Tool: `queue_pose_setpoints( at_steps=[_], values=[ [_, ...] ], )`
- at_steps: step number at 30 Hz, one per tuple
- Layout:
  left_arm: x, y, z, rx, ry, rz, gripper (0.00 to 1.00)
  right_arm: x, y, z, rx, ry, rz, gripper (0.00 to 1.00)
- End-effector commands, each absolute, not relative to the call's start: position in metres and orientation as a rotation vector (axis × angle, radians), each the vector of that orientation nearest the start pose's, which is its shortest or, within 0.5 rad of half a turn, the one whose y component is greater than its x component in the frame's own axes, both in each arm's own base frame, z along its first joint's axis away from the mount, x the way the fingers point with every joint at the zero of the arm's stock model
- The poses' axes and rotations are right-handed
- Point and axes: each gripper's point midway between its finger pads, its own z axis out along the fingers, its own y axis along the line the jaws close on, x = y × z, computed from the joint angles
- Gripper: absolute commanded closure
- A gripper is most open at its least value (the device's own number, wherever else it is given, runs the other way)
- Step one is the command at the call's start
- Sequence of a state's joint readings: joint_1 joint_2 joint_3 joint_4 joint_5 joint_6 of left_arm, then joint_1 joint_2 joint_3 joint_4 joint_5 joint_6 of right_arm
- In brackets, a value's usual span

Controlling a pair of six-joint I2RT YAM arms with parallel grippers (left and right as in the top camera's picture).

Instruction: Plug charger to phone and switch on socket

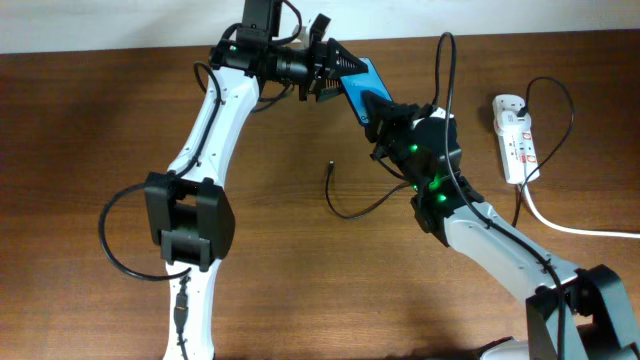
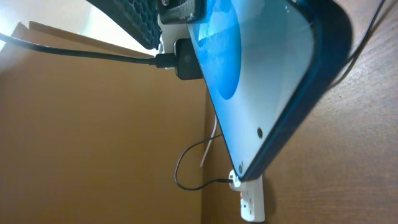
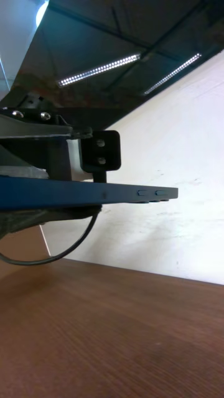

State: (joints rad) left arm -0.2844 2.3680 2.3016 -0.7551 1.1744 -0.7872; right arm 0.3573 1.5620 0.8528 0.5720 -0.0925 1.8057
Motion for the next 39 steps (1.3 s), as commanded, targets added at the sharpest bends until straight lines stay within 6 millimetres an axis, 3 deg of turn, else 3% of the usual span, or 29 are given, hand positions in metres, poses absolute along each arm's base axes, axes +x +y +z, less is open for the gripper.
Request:
queue_pose_setpoints(
  at_steps=[1,14,17,20,25,29,33,39],
  values=[
    [0.477,-0.315,0.245,0.017,2.527,-1.950,0.52,0.452,0.189,0.241,1.236,1.549,1.610,0.96],
    [0.485,-0.316,0.236,-0.055,2.556,-1.862,0.87,0.446,0.202,0.241,1.219,1.572,1.623,0.96],
    [0.486,-0.316,0.235,-0.062,2.558,-1.848,1.00,0.445,0.202,0.236,1.231,1.586,1.610,0.96],
    [0.487,-0.316,0.234,-0.066,2.559,-1.840,1.00,0.445,0.202,0.236,1.232,1.587,1.609,0.95],
    [0.488,-0.315,0.234,-0.064,2.555,-1.839,1.00,0.445,0.202,0.236,1.232,1.587,1.610,0.67],
    [0.492,-0.311,0.232,-0.085,2.553,-1.812,1.00,0.445,0.202,0.236,1.230,1.590,1.612,0.55],
    [0.508,-0.287,0.231,-0.112,2.518,-1.767,1.00,0.444,0.205,0.236,1.220,1.606,1.624,0.50],
    [0.524,-0.220,0.229,-0.064,2.439,-1.734,1.00,0.438,0.210,0.222,1.050,1.746,1.500,0.50]
  ],
)
